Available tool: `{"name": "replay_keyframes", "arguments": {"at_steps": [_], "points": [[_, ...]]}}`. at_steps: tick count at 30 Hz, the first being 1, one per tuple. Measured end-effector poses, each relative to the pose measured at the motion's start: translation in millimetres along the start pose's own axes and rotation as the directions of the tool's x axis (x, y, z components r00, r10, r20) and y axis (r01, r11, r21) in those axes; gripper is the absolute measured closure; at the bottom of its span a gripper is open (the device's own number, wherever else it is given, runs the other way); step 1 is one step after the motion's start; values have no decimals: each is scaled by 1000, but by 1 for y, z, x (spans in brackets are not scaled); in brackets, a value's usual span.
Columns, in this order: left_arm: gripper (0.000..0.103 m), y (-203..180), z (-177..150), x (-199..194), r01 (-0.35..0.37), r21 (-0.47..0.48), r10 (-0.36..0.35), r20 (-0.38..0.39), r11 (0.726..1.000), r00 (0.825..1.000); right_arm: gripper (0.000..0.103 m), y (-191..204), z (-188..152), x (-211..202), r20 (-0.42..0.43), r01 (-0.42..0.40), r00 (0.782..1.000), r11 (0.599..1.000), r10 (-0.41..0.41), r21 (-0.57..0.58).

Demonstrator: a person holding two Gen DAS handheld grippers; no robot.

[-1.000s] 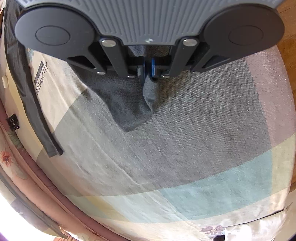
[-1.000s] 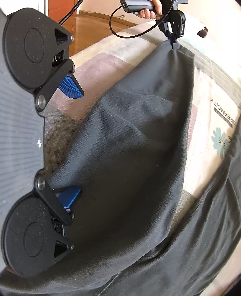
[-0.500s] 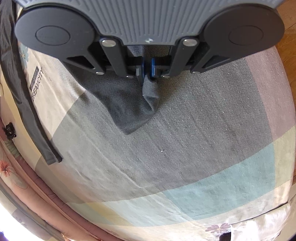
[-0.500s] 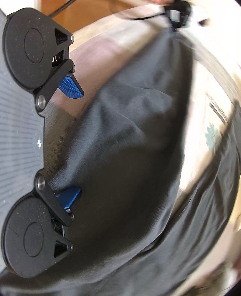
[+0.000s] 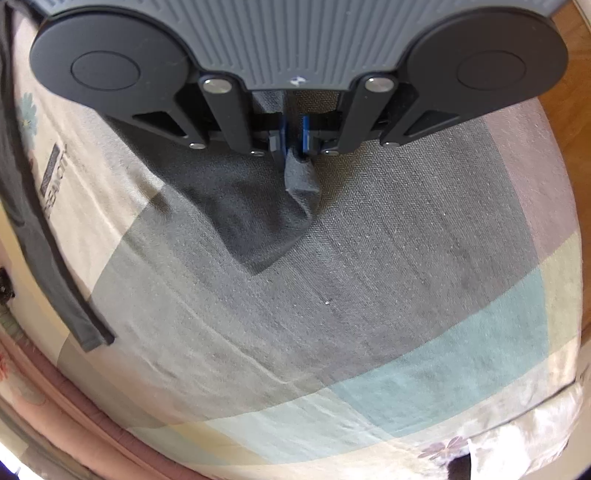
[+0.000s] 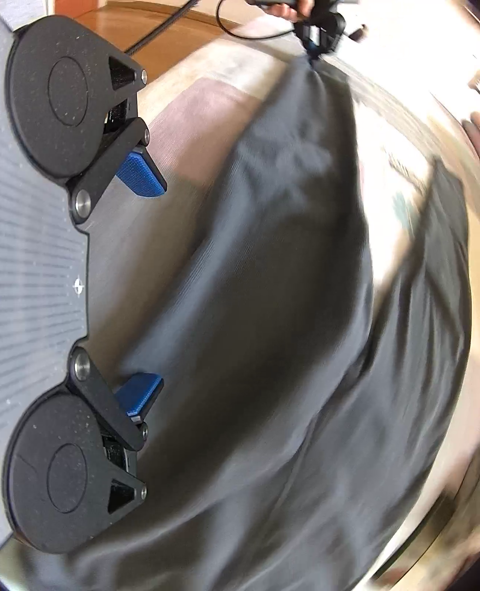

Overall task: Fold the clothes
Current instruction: 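Lay the carried fabric flat over the sweatpants with the left gripper, then open the left gripper and release the fabric onto the pants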

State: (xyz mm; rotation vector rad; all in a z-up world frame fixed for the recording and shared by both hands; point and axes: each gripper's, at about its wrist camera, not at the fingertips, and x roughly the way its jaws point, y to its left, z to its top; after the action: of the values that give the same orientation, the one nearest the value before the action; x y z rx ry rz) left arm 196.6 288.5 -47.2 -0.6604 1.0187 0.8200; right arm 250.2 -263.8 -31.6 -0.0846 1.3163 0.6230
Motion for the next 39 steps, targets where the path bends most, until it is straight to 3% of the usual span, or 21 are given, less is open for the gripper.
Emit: {"name": "replay_keyframes", "arguments": {"at_steps": [4, 8, 12, 15, 23, 25, 27, 31, 34, 37, 39], "points": [[93, -8, 3, 0, -44, 33, 44, -7, 998, 999, 0, -18, -26, -13, 1, 14, 1000, 998, -14, 55], [83, -8, 9, -4, -87, 41, 88, -23, 995, 996, 0, -17, -28, -15, 18, 18, 1000, 999, -19, 50], [94, 2, 12, -14, -86, -11, 86, 10, 996, 996, 0, -21, -20, -14, 29, 4, 1000, 999, -6, 51], [98, -2, 8, -22, -81, 38, 79, 38, 996, 996, 0, -21, -15, -11, 21, 2, 1000, 1000, -3, 30], [99, 18, -3, -39, -62, 55, 58, 86, 997, 995, 0, -8, 2, -5, -21, 32, 999, 997, -34, -76], [95, 33, -5, -33, -52, 22, 51, 46, 998, 998, 0, -1, 9, -2, -31, 41, 999, 995, -44, -88], [95, 55, -4, -31, -46, -72, 51, 56, 996, 997, 0, 9, 17, 0, -36, 48, 998, 993, -52, -105], [96, 98, 5, -25, 21, -248, -5, 65, 969, 998, 0, 31, 33, 1, -35, 57, 997, 988, -63, -142], [95, 103, 6, -17, 112, -263, -115, 4, 958, 993, 0, 50, 44, 5, -43, 58, 997, 985, -66, -164], [91, 108, -4, -18, 154, -301, -164, -10, 941, 986, 0, 72, 56, 7, -50, 50, 997, 980, -61, -192], [83, 112, -12, -20, 178, -332, -192, -11, 926, 981, 0, 87, 65, 9, -52, 41, 997, 976, -53, -214]]}}
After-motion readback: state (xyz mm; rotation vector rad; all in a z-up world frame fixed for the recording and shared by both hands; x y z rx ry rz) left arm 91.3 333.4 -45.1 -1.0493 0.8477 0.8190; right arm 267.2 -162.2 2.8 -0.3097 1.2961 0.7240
